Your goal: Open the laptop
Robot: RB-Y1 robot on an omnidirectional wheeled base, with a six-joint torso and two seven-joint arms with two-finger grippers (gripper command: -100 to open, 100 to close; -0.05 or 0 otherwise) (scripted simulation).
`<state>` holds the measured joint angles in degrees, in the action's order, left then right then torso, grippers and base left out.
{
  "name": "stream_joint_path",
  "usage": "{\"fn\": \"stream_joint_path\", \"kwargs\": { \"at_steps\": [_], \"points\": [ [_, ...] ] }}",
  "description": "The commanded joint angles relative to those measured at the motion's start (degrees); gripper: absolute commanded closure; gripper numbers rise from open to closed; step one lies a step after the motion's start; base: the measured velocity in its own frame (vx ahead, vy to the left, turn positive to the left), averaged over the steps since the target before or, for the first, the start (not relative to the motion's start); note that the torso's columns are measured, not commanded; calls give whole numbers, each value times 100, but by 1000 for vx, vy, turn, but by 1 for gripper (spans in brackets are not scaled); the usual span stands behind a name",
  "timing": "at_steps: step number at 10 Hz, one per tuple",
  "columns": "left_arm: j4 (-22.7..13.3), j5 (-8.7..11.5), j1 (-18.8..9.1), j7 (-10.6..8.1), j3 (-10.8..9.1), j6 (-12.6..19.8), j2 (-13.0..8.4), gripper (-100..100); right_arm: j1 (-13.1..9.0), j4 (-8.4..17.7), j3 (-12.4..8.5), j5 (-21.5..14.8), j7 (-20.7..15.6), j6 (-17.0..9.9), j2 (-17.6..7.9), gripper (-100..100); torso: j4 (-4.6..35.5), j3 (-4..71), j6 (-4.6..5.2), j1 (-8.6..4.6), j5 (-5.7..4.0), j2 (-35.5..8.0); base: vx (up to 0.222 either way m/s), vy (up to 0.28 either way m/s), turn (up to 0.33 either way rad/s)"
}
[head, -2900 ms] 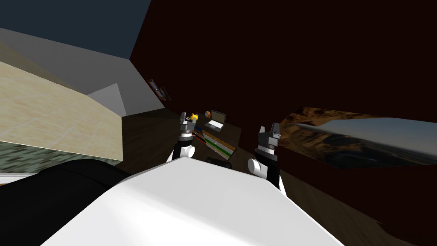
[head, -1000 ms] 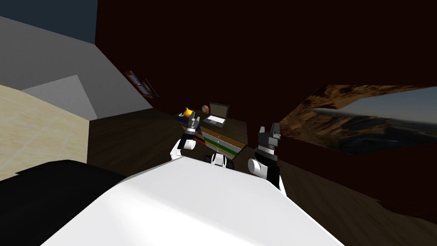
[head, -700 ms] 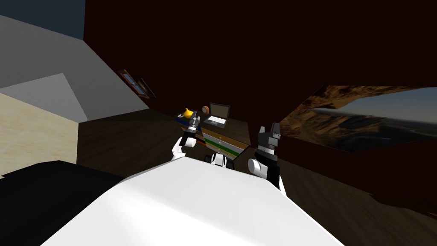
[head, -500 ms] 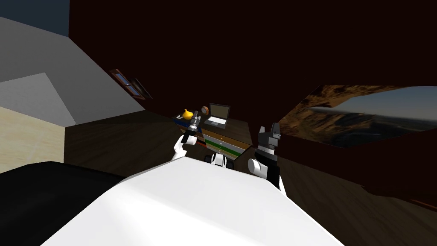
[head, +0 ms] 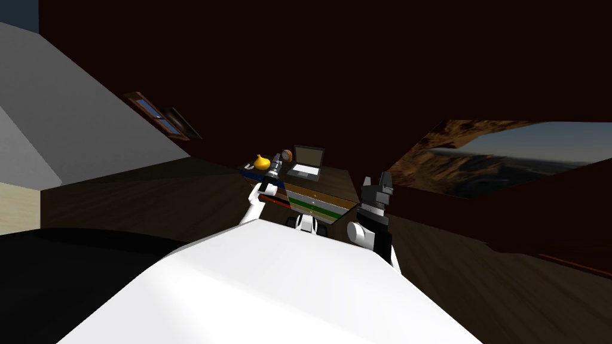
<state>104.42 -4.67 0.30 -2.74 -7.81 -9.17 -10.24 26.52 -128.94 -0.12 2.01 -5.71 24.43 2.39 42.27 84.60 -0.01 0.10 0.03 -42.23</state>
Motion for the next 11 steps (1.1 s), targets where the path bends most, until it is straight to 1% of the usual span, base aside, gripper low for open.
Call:
{"fn": "stream_joint_path", "kwargs": {
  "at_steps": [1, 2, 4, 5, 6, 7, 8, 9, 11],
  "points": [
    [-382, -165, -435, 39, -83, 272, -32, -100, 1, 0, 0, 0, 0, 0, 1, 0, -2, 4, -1, -20, -5, 4, 26, 120, -74],
    [-382, -165, -465, 39, -83, 272, -32, -100, 0, 0, 0, 0, 0, 0, 1, 0, 0, -2, 2, -19, -6, -5, 7, 92, -59],
    [-759, -370, -862, 108, -167, 585, -44, -100, 0, 0, 1, 0, 0, 0, 1, 0, 3, -5, 3, -16, -6, -9, 32, 115, -121],
    [-816, -370, -960, 108, -167, 585, -44, -100, 0, 0, 0, 0, 0, 0, 1, 0, 0, 1, 2, -2, -1, 0, 31, 100, -47],
    [-1039, -473, -1181, 150, -203, 739, -40, -100, 1, 0, 0, 0, 0, 0, 1, 0, -1, 0, -1, -11, -2, -3, 16, 91, -72],
    [-1039, -473, -1211, 150, -203, 739, -40, -100, 0, 0, 1, 0, 0, 0, 1, 0, 2, -4, 2, -16, -5, -8, 9, 78, -41],
    [-1254, -576, -1418, 198, -233, 892, -28, -100, 0, 0, 1, 0, 0, 0, 1, 0, 3, -7, 0, -19, -6, -12, 25, 81, -79],
    [-1265, -576, -1463, 198, -233, 892, -28, -100, 0, 0, 1, 0, 0, 0, 1, 0, 2, -3, 3, -14, -5, -5, 16, 75, -44],
    [-1720, -778, -1901, 308, -280, 1186, 15, -100, 0, 0, 1, 0, 0, 0, 1, 0, 1, -2, 2, -9, -3, -5, 20, 99, -91]
  ]
}}
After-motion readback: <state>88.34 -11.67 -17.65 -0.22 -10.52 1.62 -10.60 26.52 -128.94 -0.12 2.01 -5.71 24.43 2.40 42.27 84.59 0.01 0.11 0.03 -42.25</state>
